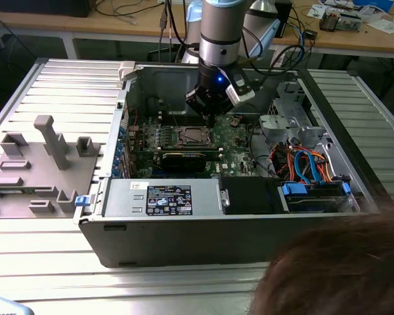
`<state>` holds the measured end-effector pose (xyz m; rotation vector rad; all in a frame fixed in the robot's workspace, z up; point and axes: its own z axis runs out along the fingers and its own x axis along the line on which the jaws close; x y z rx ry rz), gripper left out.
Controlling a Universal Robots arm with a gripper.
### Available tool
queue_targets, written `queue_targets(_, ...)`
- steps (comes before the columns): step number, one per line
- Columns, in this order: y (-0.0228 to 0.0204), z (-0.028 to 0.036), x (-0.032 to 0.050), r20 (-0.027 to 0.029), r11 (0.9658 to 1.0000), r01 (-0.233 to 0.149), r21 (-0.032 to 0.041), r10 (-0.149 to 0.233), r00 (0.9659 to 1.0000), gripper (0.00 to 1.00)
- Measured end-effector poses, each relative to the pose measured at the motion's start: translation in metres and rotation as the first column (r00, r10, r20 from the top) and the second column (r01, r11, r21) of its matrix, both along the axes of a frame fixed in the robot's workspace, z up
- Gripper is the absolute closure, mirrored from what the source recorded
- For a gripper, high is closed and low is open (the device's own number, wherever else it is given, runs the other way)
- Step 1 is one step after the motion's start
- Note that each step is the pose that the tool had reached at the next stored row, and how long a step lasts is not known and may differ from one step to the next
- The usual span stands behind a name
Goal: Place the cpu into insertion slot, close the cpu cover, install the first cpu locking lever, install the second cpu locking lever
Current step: 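Install the first cpu locking lever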
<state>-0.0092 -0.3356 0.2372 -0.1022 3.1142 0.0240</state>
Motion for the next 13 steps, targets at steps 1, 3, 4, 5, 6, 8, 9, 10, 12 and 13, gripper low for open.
queue_targets(1, 0.0000, 0.0000, -0.0002, 0.0000, 1.0000, 0.000, 0.0001, 0.000, 1.0000, 0.89)
queue_targets(3, 0.0000, 0.0001, -0.0007, 0.0001, 1.0000, 0.000, 0.0001, 0.000, 1.0000, 0.89)
queue_targets(4, 0.0000, 0.0001, -0.0012, 0.0001, 1.0000, 0.000, 0.0000, 0.000, 1.0000, 0.89)
queue_targets(5, 0.0000, 0.0001, -0.0018, 0.0001, 1.0000, 0.000, 0.0000, 0.000, 1.0000, 0.89)
queue_targets(6, 0.0000, 0.0001, -0.0022, 0.0003, 1.0000, 0.000, 0.0000, 0.000, 1.0000, 0.89)
queue_targets(8, 0.0001, 0.0001, -0.0036, 0.0003, 1.0000, 0.000, -0.0001, 0.000, 1.0000, 0.89)
queue_targets(9, 0.0001, 0.0001, -0.0051, 0.0004, 1.0000, 0.000, -0.0001, 0.000, 1.0000, 0.89)
queue_targets(10, 0.0001, 0.0001, -0.0064, 0.0006, 1.0000, 0.000, 0.0000, 0.000, 1.0000, 0.89)
queue_targets(12, 0.0002, 0.0001, -0.0097, 0.0012, 1.0000, 0.000, 0.0000, 0.000, 1.0000, 0.89)
queue_targets(13, 0.0003, 0.0001, -0.0103, 0.0011, 1.0000, 0.001, 0.0000, -0.001, 1.0000, 0.89)
